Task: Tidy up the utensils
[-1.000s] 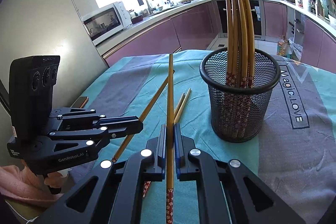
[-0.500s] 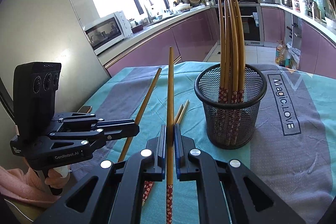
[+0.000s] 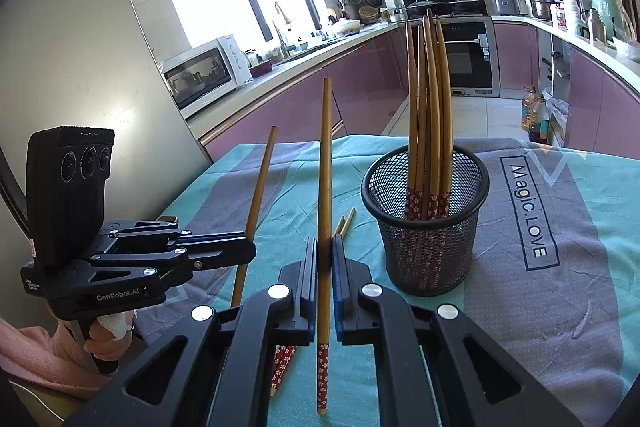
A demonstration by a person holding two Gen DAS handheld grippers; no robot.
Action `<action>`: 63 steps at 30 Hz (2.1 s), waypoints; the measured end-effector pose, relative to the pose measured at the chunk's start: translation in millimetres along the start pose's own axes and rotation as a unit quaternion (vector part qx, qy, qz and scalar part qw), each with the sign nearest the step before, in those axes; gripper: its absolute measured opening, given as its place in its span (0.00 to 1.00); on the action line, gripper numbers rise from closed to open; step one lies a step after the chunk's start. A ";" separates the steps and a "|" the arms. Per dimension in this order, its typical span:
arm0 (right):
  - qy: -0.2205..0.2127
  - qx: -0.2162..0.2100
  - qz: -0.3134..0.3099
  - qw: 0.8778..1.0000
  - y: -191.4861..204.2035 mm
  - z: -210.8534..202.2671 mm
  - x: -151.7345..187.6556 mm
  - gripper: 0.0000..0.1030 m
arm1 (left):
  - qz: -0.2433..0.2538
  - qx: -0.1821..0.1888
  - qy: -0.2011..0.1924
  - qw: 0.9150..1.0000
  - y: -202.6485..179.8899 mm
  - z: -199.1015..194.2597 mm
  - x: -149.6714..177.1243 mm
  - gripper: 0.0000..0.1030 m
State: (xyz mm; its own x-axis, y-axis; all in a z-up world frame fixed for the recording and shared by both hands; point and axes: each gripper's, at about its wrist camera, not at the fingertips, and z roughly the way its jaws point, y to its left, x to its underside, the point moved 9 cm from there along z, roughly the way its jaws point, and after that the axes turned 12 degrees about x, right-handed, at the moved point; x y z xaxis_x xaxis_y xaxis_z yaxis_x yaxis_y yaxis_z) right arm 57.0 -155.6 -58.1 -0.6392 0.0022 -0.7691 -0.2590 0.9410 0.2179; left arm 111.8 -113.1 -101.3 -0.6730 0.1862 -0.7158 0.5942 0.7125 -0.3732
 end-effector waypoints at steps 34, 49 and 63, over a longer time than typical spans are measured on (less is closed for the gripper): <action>-0.041 0.001 0.005 0.999 -7.9 -28.4 -21.9 0.06 | 0.015 0.018 -0.035 0.999 -21.1 -22.1 -23.6 0.07; -0.061 0.011 0.000 0.998 -13.2 -38.0 -34.4 0.06 | 0.023 0.024 -0.043 0.998 -27.6 -20.7 -35.8 0.07; -0.079 0.015 -0.004 0.997 -16.8 -44.3 -50.7 0.06 | 0.033 0.028 -0.056 0.998 -33.2 -24.2 -53.9 0.07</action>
State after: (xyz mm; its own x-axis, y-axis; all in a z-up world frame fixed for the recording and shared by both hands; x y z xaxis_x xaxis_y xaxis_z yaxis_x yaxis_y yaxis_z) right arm 61.7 -186.5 3.9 -0.5154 0.0462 -0.8557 -0.2397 0.9509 0.1958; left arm 117.6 -130.3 -36.0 -0.5803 0.1533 -0.7998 0.6610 0.6624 -0.3527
